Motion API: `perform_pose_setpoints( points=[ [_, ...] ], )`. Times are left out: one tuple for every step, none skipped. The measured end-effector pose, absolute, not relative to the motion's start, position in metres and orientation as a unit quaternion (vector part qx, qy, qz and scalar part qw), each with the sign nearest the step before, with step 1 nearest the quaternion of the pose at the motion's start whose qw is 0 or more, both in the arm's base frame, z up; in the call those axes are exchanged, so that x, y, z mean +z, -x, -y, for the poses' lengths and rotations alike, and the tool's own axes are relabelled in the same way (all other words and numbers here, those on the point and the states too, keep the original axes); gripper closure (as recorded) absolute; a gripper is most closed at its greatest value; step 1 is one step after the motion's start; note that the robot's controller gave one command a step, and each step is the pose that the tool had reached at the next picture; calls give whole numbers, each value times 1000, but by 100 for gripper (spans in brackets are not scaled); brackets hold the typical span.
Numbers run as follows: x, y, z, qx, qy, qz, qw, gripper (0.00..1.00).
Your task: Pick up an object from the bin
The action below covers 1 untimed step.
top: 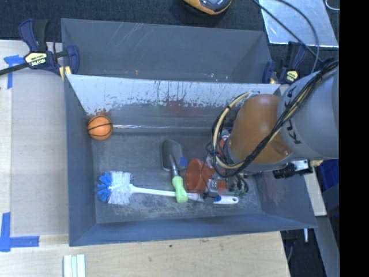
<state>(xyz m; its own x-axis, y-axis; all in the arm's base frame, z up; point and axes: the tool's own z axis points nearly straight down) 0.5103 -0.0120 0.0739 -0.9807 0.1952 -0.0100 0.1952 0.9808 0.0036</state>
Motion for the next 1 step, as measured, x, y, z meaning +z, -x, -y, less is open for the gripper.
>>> perform_pose_setpoints(
  points=[
    [74, -510, 12, 1, -98, -995, 5, 100]
  ],
)
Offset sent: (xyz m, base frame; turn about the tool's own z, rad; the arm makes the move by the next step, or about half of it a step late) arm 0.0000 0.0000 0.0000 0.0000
